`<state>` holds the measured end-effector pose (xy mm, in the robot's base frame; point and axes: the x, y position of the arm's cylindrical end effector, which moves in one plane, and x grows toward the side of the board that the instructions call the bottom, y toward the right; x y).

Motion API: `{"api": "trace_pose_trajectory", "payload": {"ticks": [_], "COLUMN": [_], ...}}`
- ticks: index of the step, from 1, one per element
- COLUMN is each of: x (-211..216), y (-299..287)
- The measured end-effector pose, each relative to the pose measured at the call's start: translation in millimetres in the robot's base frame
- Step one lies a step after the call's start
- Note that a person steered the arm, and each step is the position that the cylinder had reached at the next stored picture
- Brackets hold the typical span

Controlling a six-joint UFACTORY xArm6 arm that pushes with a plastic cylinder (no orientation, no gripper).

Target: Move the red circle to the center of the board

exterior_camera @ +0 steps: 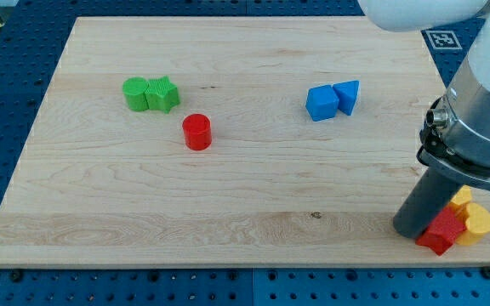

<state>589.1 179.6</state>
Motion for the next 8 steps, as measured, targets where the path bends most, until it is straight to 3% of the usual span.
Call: {"api": "trace_pose_trajectory", "payload": {"ticks": [2,5,8], "x": [-2,-66,-90], "y": [-84,-236,-275]}}
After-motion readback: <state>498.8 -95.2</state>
